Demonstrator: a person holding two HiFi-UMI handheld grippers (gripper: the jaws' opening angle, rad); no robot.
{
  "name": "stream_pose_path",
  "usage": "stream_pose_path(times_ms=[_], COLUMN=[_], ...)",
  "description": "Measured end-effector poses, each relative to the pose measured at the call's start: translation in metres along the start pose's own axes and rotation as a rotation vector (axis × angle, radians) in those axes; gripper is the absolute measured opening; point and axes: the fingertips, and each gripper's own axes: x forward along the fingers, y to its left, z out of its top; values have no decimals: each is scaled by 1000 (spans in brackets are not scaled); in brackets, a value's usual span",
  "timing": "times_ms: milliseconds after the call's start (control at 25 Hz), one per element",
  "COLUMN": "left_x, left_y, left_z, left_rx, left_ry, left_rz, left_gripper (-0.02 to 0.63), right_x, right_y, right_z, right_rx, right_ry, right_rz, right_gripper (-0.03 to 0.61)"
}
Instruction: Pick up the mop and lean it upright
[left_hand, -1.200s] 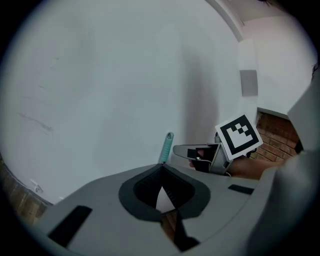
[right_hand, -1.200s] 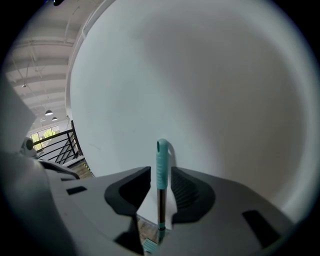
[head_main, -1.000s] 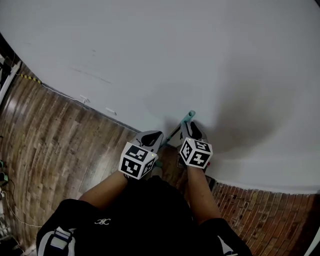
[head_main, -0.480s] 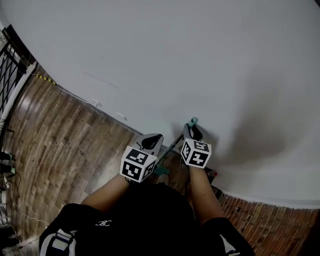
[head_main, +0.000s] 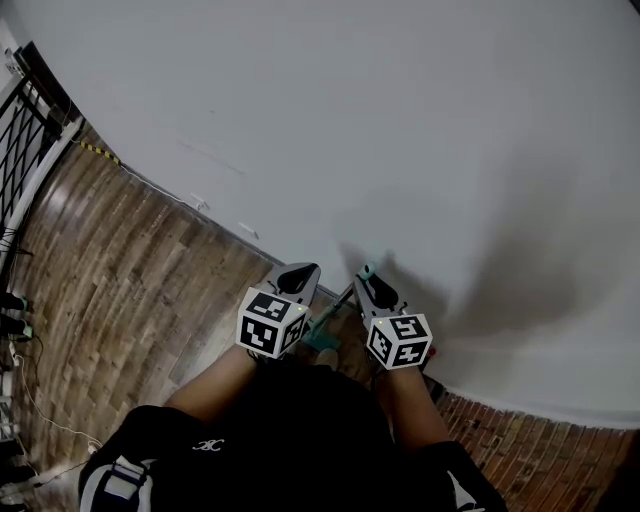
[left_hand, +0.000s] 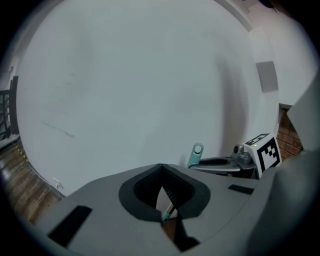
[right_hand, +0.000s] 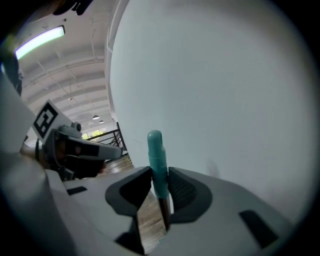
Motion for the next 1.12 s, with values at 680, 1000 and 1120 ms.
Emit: stream_pose_path(times_ms=[680,1000,1120], left_x=[0,-5,-4], left_y=[19,18,17], left_z=[-3,4,2], left_rx=[-45,-41,-65], left_ry=[2,-46,-42], left_rz=[57,61,54], left_gripper=[-3,-3,-3], right_x=[-13,-15,-16], right_y=[68,69,70], right_z=[-13,-15,-17], right_rx=[-63,-52,-45], right_ry=[61,43,40], right_rz=[342,330,326], right_gripper=[121,121,121])
